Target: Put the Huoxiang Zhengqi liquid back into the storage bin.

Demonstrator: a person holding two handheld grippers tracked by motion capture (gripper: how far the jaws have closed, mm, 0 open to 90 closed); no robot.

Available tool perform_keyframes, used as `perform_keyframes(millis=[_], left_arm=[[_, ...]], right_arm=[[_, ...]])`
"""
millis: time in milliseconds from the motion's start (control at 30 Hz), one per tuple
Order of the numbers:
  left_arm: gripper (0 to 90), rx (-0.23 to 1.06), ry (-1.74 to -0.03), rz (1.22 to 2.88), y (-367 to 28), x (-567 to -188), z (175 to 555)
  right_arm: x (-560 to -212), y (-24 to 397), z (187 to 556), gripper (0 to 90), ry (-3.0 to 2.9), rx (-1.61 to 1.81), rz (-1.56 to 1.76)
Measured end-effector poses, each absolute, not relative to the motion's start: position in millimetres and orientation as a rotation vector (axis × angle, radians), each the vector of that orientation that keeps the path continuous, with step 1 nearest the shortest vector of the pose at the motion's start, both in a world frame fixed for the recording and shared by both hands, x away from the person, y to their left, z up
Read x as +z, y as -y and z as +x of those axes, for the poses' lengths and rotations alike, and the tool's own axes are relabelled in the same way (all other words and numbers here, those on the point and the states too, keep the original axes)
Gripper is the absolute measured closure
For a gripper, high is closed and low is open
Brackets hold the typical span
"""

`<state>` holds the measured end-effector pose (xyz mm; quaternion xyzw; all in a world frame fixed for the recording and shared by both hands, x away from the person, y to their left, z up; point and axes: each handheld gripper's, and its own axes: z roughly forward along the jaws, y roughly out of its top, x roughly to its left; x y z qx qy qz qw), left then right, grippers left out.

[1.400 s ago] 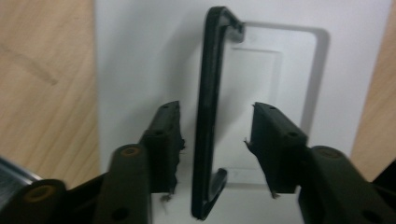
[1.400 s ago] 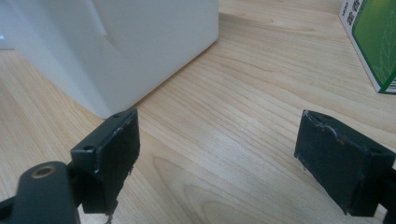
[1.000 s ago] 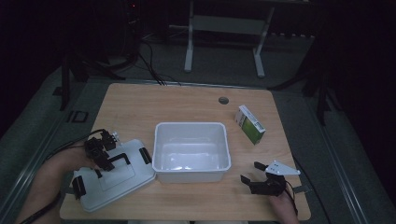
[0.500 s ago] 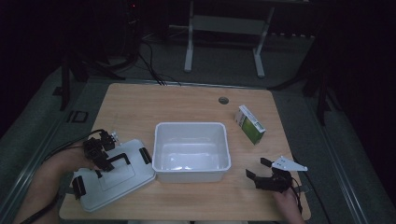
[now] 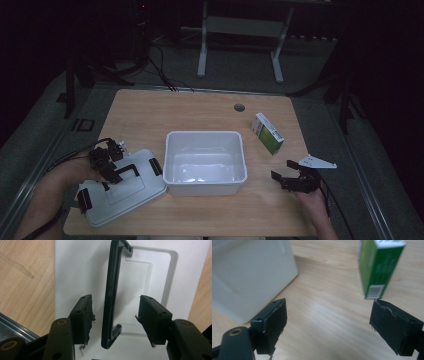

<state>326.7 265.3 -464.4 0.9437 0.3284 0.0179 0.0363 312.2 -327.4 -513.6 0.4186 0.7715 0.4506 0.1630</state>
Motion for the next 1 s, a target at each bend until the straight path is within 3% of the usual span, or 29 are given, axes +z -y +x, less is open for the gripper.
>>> perform_keyframes(millis=[433, 1000], left_arm=[[45.2, 0.048, -1.016, 2.899, -268.4, -466.3, 326.4], [45.2, 0.042, -1.009, 2.894, -269.0, -465.4, 326.6]], right_arm=[[-480.9, 329.2, 352.9, 19.4, -2.172, 1.264, 1.182], [-460.3, 322.6, 396.1, 19.7, -2.161, 1.184, 1.184]])
